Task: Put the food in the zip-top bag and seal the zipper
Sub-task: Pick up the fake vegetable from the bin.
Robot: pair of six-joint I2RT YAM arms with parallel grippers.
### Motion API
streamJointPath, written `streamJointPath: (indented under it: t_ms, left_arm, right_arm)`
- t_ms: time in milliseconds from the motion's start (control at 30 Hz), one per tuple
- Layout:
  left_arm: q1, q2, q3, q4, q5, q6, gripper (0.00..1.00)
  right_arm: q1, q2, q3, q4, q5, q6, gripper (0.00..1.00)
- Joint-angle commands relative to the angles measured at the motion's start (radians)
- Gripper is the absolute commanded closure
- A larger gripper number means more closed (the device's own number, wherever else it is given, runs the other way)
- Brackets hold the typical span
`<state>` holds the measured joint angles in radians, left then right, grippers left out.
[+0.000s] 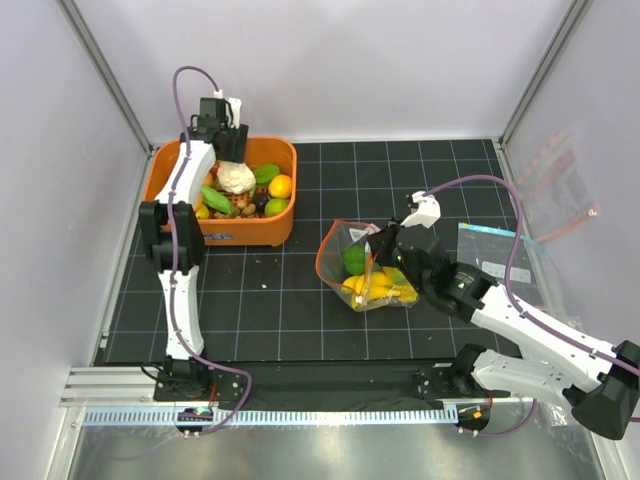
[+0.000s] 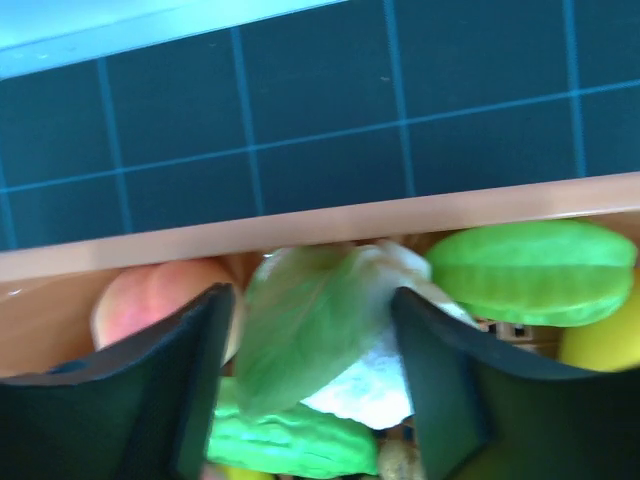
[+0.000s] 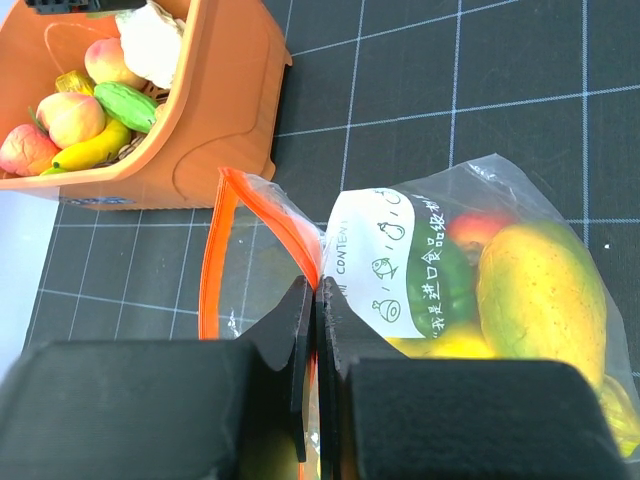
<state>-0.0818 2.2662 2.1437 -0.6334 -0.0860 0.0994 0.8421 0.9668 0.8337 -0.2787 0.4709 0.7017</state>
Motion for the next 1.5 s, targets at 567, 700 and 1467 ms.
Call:
streamJointPath:
  t_ms: [567, 700, 1467]
  left_arm:
    - [-0.016, -0.195, -0.134, -0.077, -0.014, -0.095, 1.00]
    - [-0.021, -0.313, -0.208, -0.031, 0.012, -0.156, 1.00]
    - [-0.095, -0.703, -0.450, 0.156, 0.269, -0.423, 1.00]
  right_arm:
    - [-0.001, -0.014, -0.004, 0.046, 0.011, -0.010, 0.99]
    - [-0.001, -0.017, -0.005, 0.046, 0.011, -0.011, 0.99]
    - [-0.001, 0.000, -0.005, 0.053, 0.005, -0.008, 0.99]
